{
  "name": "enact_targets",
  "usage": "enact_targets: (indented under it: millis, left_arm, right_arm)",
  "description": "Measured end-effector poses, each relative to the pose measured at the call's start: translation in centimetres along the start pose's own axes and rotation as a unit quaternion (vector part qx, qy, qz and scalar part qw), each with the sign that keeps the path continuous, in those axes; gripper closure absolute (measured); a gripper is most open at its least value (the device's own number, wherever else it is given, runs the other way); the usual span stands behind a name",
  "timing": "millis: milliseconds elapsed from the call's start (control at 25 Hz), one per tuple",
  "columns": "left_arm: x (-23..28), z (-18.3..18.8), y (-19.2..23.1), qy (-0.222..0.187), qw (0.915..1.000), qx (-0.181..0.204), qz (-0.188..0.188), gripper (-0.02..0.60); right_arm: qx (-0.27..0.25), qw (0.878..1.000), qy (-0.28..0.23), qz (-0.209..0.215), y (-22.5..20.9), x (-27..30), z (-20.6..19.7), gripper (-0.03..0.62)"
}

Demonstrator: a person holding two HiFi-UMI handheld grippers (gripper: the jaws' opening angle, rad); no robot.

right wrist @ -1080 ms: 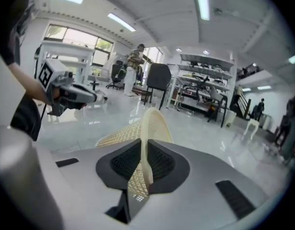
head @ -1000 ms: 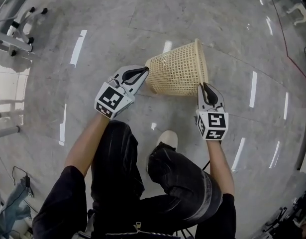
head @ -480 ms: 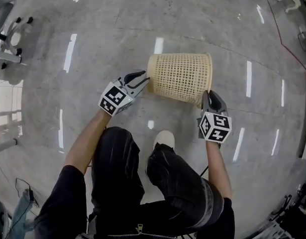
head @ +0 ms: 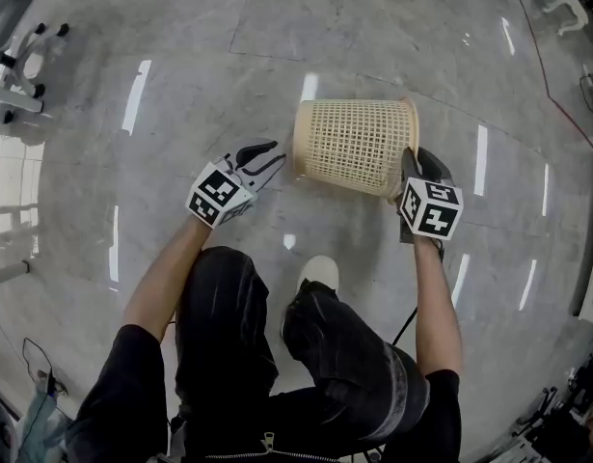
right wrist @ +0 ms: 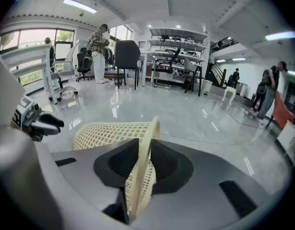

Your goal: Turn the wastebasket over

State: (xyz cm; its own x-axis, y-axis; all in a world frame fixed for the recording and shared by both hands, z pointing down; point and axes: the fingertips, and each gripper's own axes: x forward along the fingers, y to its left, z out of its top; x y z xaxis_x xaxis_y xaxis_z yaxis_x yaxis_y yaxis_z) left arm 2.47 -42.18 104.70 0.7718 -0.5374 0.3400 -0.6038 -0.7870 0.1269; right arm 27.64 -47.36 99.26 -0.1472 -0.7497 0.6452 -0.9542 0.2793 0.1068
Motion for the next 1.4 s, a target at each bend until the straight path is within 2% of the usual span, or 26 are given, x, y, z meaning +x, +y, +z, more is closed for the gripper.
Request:
enact_targets:
  millis: [120,240,400,600,720,880,920,960,1000,1120,1200,1280,1400]
  left_arm:
    - [-0.2,-0.5,0.5,0.001,1.0000,-0.008,0.005,0.476]
    - [-0.2,-0.1,0.6,-0.007,0.9998,-0.017,0.006,0.476]
    - [-0.6,0.3,0.6,-0.011,0.9998,-0.016,0.009,0.476]
    - [-3.0,0.5,2.2,-0.020,0.9988,-0.020,0.038,0.476]
    - [-5.3,0.2,3.6,-0.024,0.9975,-0.025,0.061,0.476]
    - [-7.4,-0.5,4.7,-0.020,0.9960,-0.027,0.082,0.476]
    - [-7.8,-0.5,4.8,-0.021,0.9958,-0.025,0.086,0.476]
    - [-8.1,-0.4,5.0,-0.023,0.9955,-0.023,0.089,0.476]
    - [-8.3,-0.2,5.1,-0.026,0.9953,-0.020,0.092,0.476]
    - [-8.2,0.5,4.9,-0.035,0.9952,-0.013,0.090,0.476]
    - [-7.3,1.2,4.3,-0.037,0.9964,-0.005,0.077,0.476]
    - [-6.2,1.9,3.4,-0.038,0.9975,0.007,0.059,0.476]
    - [-4.9,3.4,1.9,-0.044,0.9979,0.031,0.036,0.476]
  right_arm:
    - [0.078,0.997,-0.017,0.021,-0.3,0.2,0.3,0.537]
    - [0.148,0.986,-0.060,0.053,0.1,-0.3,1.2,0.548]
    - [0.154,0.978,-0.100,0.094,2.7,-1.1,3.3,0.548]
    - [0.189,0.962,-0.128,0.148,5.8,-1.0,5.7,0.546]
    - [0.239,0.943,-0.127,0.192,7.9,-0.2,6.2,0.545]
    - [0.348,0.896,-0.115,0.251,9.7,1.4,4.2,0.545]
    - [0.361,0.888,-0.118,0.259,9.8,1.5,3.9,0.545]
    - [0.363,0.887,-0.121,0.257,9.6,1.5,3.7,0.543]
    - [0.358,0.893,-0.122,0.243,9.1,1.4,3.6,0.545]
    - [0.323,0.924,-0.111,0.175,6.1,1.4,2.4,0.546]
    - [0.298,0.940,-0.102,0.131,3.8,1.2,0.9,0.549]
    - [0.282,0.950,-0.097,0.093,1.6,0.9,-0.7,0.548]
    - [0.267,0.958,-0.092,0.049,-1.2,0.9,-3.3,0.547]
